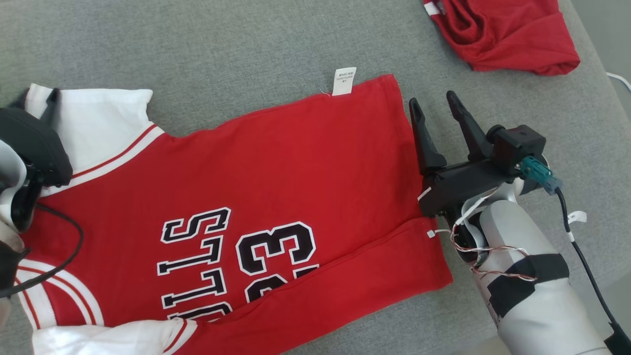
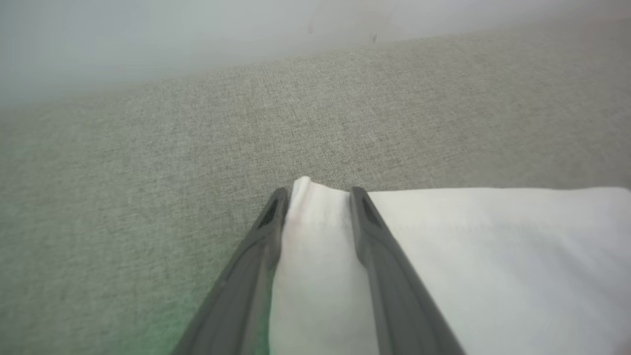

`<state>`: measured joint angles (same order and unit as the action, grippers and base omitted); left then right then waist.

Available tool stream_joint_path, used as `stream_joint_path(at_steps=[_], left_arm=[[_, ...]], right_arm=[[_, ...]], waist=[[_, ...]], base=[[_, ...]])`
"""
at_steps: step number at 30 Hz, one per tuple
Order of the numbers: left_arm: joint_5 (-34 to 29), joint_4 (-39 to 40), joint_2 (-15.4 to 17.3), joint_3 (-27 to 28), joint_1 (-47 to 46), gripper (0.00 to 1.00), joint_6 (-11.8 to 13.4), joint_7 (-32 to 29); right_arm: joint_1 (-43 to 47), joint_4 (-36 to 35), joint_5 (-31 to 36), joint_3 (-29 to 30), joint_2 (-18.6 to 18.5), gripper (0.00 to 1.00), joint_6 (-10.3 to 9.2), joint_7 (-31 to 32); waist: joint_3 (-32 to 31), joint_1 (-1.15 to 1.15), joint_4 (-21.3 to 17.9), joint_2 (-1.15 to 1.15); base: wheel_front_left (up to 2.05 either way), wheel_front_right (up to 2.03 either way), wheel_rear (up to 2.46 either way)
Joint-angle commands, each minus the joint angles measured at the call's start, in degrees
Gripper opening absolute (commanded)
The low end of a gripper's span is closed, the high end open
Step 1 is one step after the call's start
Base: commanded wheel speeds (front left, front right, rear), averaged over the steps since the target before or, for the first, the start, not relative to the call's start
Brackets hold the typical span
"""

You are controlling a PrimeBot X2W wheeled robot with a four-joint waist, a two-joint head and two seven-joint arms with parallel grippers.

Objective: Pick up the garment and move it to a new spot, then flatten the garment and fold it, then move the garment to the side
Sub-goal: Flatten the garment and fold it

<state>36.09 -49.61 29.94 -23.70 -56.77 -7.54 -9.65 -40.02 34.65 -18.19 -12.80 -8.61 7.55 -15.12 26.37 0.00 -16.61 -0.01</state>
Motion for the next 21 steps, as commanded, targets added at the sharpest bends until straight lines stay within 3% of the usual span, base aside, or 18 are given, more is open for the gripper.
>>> stream_joint_path(at_steps=[1,12,21], left_arm=[[0.95,-1.02,-0.16,-0.58,0.63,0.0,0.14,-0.09],[2.23,3.95,-1.6,-5.51,-0.4,0.0,0.14,9.75],[3.12,8.04,-2.87,-8.98,-0.88,0.0,0.13,12.22]], right_arm=[[-0.74,0.52,-0.54,-0.54,-0.02,1.0,-0.16,0.02],[-10.09,13.59,-5.07,-7.25,-3.05,1.0,-0.16,4.34],[-14.53,19.97,-9.95,-11.02,-5.2,1.0,-0.16,8.96]], waist=[[-0.17,0.0,0.2,0.01],[-2.18,0.0,5.04,0.01],[-1.98,0.0,7.9,0.01]], base=[[0.0,0.0,0.0],[0.0,0.0,0.0],[0.0,0.0,0.0]])
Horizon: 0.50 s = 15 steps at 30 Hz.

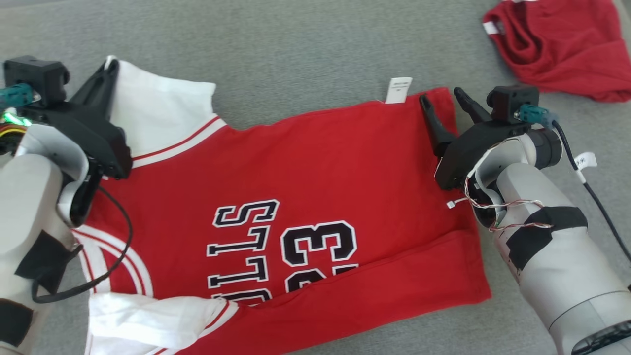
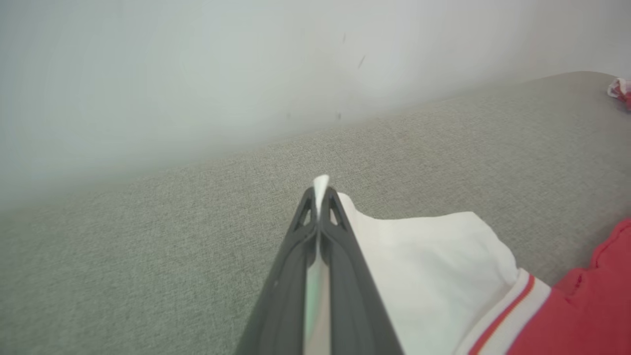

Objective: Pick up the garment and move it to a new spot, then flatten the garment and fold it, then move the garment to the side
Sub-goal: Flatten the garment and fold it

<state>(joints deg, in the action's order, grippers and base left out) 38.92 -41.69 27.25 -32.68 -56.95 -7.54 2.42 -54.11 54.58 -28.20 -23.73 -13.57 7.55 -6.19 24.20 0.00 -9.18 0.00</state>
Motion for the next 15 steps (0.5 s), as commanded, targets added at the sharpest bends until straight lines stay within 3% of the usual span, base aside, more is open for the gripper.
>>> stream_joint_path(at_steps=[1,2,4,10,15], left_arm=[[0.4,0.52,-0.39,-0.28,-0.93,0.0,0.14,0.29],[0.48,0.84,-0.5,-0.5,-1.09,0.0,0.14,0.51],[0.52,1.22,-0.62,-0.9,-1.21,0.0,0.14,0.63],[0.99,1.5,-0.97,-1.33,-2.15,0.0,0.14,1.42],[1.48,1.46,-1.44,-1.02,-1.86,0.0,0.14,3.84]], right_arm=[[-0.8,0.44,-0.46,-0.53,-0.51,0.97,-0.16,0.09],[-1.17,0.79,-0.94,-0.9,-0.71,0.49,-0.16,-0.09],[-1.59,1.84,-1.4,-1.8,-0.98,0.0,-0.16,0.59],[-3.86,4.7,-2.67,-3.18,-1.31,0.0,-0.16,0.56],[-5.32,5.12,-3.41,-3.35,-1.75,0.0,-0.16,-4.26]], waist=[[0.37,0.0,0.73,0.0],[0.55,0.0,0.96,0.0],[0.87,0.0,1.33,0.0],[1.57,0.0,2.28,0.0],[0.2,0.0,2.95,0.0]], base=[[0.0,0.0,0.0],[0.0,0.0,0.0],[0.0,0.0,0.0],[0.0,0.0,0.0],[0.0,0.0,0.0]])
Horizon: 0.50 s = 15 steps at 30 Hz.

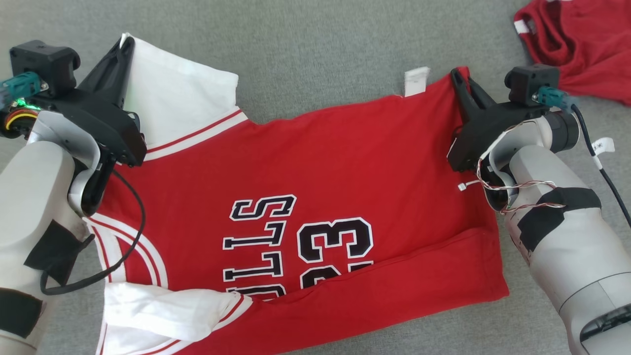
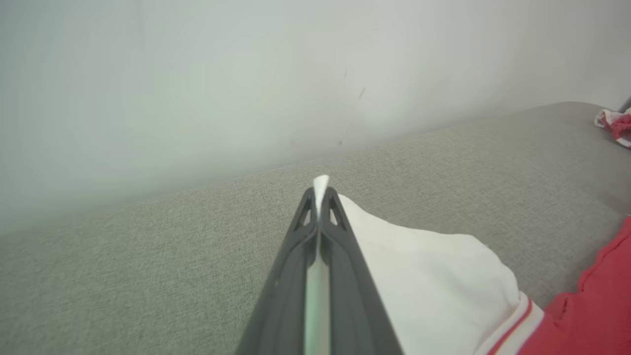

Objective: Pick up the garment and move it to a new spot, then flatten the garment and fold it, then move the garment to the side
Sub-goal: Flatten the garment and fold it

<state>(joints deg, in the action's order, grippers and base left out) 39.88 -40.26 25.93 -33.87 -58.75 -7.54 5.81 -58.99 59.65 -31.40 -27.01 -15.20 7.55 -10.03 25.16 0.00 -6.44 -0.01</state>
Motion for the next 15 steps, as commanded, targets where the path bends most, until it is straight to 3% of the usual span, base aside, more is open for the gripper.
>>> stream_joint_path(at_steps=[1,8,15], left_arm=[[0.85,0.11,-0.22,0.34,0.27,0.0,0.14,1.06],[2.44,3.13,-0.26,1.32,6.36,0.0,0.55,5.01],[4.95,11.47,0.52,3.73,18.01,0.0,3.19,8.17]], right_arm=[[-0.08,0.21,-0.26,-0.39,-0.2,0.0,-0.16,-1.06],[5.57,-1.29,-2.89,-1.99,-1.26,0.0,-0.16,-3.94],[14.41,-7.16,-7.33,-1.86,-4.43,0.0,-0.16,-5.17]], waist=[[-1.32,0.0,0.32,0.01],[-5.27,0.0,1.54,0.01],[-8.85,0.0,3.92,0.01]], base=[[0.0,0.0,0.0],[0.0,0.0,0.0],[0.0,0.0,0.0]])
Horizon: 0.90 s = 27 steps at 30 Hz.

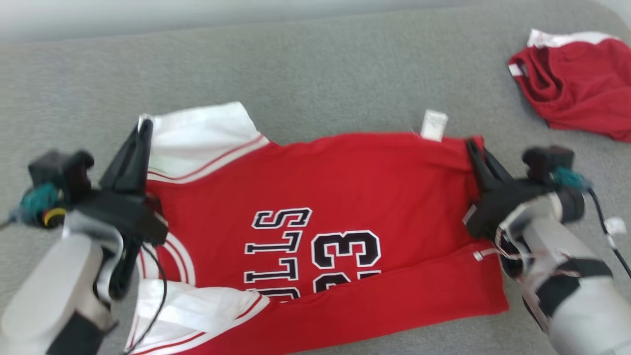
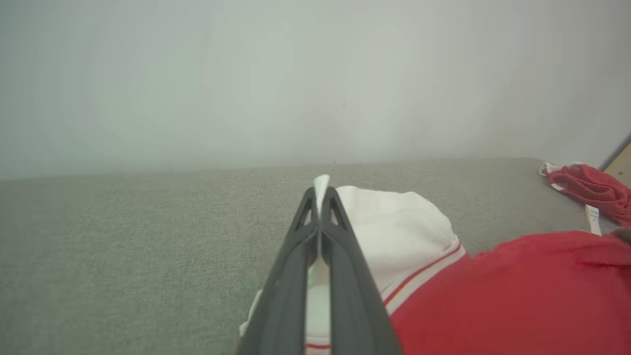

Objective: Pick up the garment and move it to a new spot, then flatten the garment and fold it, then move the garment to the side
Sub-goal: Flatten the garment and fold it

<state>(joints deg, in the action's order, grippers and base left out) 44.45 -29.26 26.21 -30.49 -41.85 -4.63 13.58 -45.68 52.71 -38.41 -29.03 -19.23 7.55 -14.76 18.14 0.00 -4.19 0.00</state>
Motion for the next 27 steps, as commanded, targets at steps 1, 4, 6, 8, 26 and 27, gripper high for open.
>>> stream_joint_path(at_steps=[1,4,6,8,26,27], left_arm=[[0.37,2.23,0.43,0.86,2.76,0.0,0.88,0.68],[0.84,6.97,0.72,2.1,7.8,0.0,2.37,1.16],[1.07,10.11,0.6,2.77,10.97,0.0,3.26,1.41],[1.0,12.8,0.4,3.21,13.94,0.0,4.07,1.53],[-1.6,21.73,-6.12,9.35,35.4,0.0,6.8,1.6],[-1.76,21.4,-6.51,9.58,36.11,0.0,6.73,1.6]], right_arm=[[2.26,-1.27,-0.88,0.48,-0.96,0.0,-0.16,-0.39],[6.02,-4.48,-2.34,2.71,-2.44,0.0,-0.16,-0.4],[8.47,-6.44,-3.14,4.45,-3.07,0.0,-0.16,-0.4],[10.46,-8.66,-3.8,6.05,-3.45,0.0,-0.16,-0.43],[27.53,-22.79,-8.75,13.81,-5.03,0.0,-0.16,-0.36],[28.12,-23.09,-8.87,13.91,-5.02,0.0,-0.16,-0.36]], waist=[[-2.19,0.0,1.97,0.0],[-3.13,0.0,2.89,0.0],[-3.66,0.0,3.41,0.0],[-4.05,0.0,3.7,0.0],[-6.42,0.0,4.57,0.0],[-6.6,0.0,4.58,0.0]], base=[[0.0,0.0,0.0],[0.0,0.0,0.0],[0.0,0.0,0.0],[0.0,0.0,0.0],[0.0,0.0,0.0],[0.0,0.0,0.0]])
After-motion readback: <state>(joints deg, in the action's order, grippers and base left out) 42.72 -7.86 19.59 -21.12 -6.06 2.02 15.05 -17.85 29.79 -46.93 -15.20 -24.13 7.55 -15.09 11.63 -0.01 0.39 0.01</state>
